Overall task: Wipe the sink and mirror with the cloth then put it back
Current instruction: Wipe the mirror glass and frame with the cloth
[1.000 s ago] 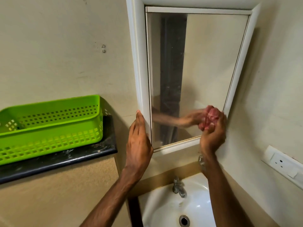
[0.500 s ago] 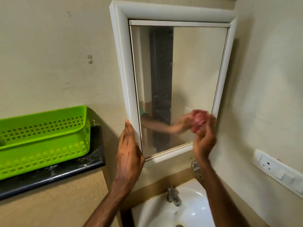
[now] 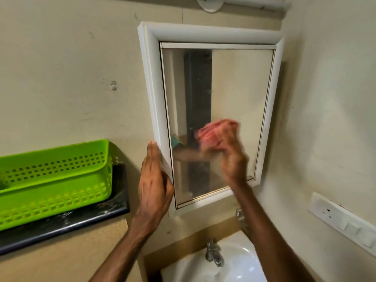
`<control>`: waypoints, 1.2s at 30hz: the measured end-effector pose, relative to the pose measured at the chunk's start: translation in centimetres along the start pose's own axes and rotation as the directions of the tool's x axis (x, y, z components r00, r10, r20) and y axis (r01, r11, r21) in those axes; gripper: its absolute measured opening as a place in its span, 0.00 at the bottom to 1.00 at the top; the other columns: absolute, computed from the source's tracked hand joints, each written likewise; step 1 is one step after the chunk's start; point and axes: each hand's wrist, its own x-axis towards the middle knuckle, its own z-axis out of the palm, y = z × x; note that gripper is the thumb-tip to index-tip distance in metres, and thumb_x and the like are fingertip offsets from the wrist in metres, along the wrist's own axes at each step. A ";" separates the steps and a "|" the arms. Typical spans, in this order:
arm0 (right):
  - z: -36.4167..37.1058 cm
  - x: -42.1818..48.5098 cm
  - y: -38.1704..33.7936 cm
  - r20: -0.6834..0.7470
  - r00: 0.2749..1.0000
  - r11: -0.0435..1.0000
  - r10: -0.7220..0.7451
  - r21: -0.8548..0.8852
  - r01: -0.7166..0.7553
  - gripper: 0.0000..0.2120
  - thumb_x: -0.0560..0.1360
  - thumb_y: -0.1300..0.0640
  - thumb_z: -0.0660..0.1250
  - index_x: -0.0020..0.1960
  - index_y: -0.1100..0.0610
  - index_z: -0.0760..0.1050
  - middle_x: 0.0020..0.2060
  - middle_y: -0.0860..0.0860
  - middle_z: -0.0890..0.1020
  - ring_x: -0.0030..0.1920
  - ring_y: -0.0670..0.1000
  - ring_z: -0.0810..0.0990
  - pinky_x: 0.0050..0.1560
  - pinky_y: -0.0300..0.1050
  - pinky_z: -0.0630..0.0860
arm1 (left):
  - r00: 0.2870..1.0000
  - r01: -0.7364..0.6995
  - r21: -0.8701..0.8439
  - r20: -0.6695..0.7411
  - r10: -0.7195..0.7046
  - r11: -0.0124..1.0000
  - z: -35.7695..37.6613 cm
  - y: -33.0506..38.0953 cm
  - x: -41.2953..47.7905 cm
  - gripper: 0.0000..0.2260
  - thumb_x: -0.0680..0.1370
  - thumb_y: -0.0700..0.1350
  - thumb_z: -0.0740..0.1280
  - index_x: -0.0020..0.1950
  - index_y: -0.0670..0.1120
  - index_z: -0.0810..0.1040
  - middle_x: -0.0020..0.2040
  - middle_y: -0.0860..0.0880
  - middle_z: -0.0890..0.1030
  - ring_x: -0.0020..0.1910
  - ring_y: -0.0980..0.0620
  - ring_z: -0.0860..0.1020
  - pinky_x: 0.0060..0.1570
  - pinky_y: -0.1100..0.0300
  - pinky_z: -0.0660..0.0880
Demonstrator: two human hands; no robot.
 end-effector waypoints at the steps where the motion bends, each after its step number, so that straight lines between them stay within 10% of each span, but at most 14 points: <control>1: -1.3 1.5 1.8 -0.099 0.969 0.971 0.227 -0.055 -0.233 0.27 0.78 0.70 0.56 0.77 0.62 0.69 0.76 0.61 0.71 0.75 0.64 0.71 0.71 0.62 0.73 | 1.000 -0.031 0.008 -0.002 0.031 0.999 -0.3 0.3 0.6 0.38 0.74 0.30 0.64 0.81 0.40 0.53 0.81 0.45 0.57 0.78 0.48 0.60 0.76 0.54 0.59; 5: -1.9 3.9 1.8 -0.351 0.765 0.833 0.540 0.093 -0.545 0.33 0.72 0.68 0.56 0.76 0.58 0.72 0.75 0.56 0.72 0.75 0.59 0.71 0.72 0.61 0.71 | 1.000 -0.015 0.079 -0.023 0.017 0.997 -0.4 1.1 2.4 0.32 0.77 0.36 0.64 0.79 0.37 0.57 0.66 0.41 0.76 0.59 0.44 0.74 0.58 0.50 0.74; 8: 0.9 1.8 -7.3 -0.068 0.993 0.989 0.102 0.115 -0.093 0.27 0.75 0.71 0.59 0.70 0.55 0.77 0.73 0.48 0.75 0.77 0.48 0.68 0.77 0.52 0.67 | 0.999 0.018 0.094 -0.030 -0.015 0.995 -0.4 1.4 2.8 0.25 0.76 0.38 0.61 0.74 0.36 0.65 0.56 0.43 0.80 0.49 0.43 0.76 0.47 0.49 0.74; 12: 2.1 1.5 -9.2 0.148 0.910 0.922 -0.387 0.085 0.378 0.19 0.86 0.63 0.55 0.74 0.61 0.73 0.75 0.57 0.73 0.79 0.60 0.64 0.77 0.65 0.64 | 0.999 -0.012 0.041 -0.040 0.014 0.999 -1.5 0.7 3.2 0.27 0.75 0.37 0.64 0.75 0.41 0.66 0.60 0.43 0.79 0.54 0.44 0.77 0.49 0.48 0.78; 16: -2.0 7.0 -0.5 -0.107 0.988 0.993 0.111 -0.026 -0.114 0.23 0.82 0.66 0.58 0.77 0.59 0.70 0.75 0.59 0.72 0.75 0.60 0.72 0.72 0.65 0.71 | 0.993 -0.046 -0.006 -0.112 0.045 0.999 -3.7 0.4 5.1 0.29 0.78 0.43 0.66 0.78 0.44 0.63 0.65 0.43 0.77 0.60 0.45 0.77 0.57 0.46 0.78; 21: -1.6 9.5 0.6 -0.385 0.808 0.886 0.446 0.061 -0.460 0.33 0.72 0.71 0.57 0.77 0.58 0.69 0.77 0.56 0.70 0.78 0.59 0.68 0.72 0.60 0.70 | 0.991 -0.039 0.005 -0.128 0.039 0.999 -3.3 3.8 8.3 0.31 0.77 0.44 0.67 0.78 0.39 0.61 0.69 0.42 0.73 0.67 0.43 0.71 0.65 0.48 0.73; 24: 1.4 7.6 -5.9 -0.124 0.991 0.999 -0.041 0.019 0.044 0.25 0.81 0.69 0.61 0.77 0.57 0.70 0.77 0.56 0.70 0.80 0.58 0.64 0.76 0.63 0.66 | 0.980 -0.007 -0.024 -0.199 0.002 1.000 -3.0 4.5 9.5 0.28 0.78 0.41 0.65 0.77 0.41 0.62 0.64 0.43 0.75 0.65 0.45 0.71 0.61 0.53 0.72; 27: 1.6 8.3 -6.7 0.145 0.854 0.864 -0.500 0.014 0.504 0.21 0.85 0.59 0.63 0.77 0.55 0.69 0.76 0.55 0.71 0.79 0.59 0.65 0.77 0.61 0.65 | 0.969 -0.059 -0.024 -0.242 0.052 0.998 -3.0 4.5 10.1 0.27 0.79 0.40 0.65 0.77 0.39 0.63 0.69 0.42 0.74 0.67 0.43 0.71 0.66 0.51 0.69; 31: -2.3 12.1 1.3 -0.116 0.993 1.000 -0.010 -0.010 0.009 0.31 0.76 0.76 0.62 0.77 0.59 0.70 0.76 0.57 0.72 0.76 0.59 0.71 0.72 0.58 0.73 | 0.959 -0.116 0.007 -0.258 0.114 0.993 -3.6 4.0 11.0 0.23 0.81 0.39 0.63 0.76 0.39 0.67 0.73 0.42 0.71 0.69 0.41 0.72 0.67 0.50 0.70; 36: -2.0 15.2 1.6 -0.385 0.872 0.937 0.301 -0.048 -0.345 0.32 0.74 0.68 0.58 0.78 0.59 0.66 0.78 0.57 0.67 0.79 0.59 0.65 0.74 0.61 0.67 | 0.956 -0.108 0.030 -0.270 0.112 0.994 -4.2 4.4 11.6 0.24 0.78 0.43 0.58 0.74 0.39 0.69 0.49 0.44 0.81 0.48 0.46 0.76 0.45 0.60 0.67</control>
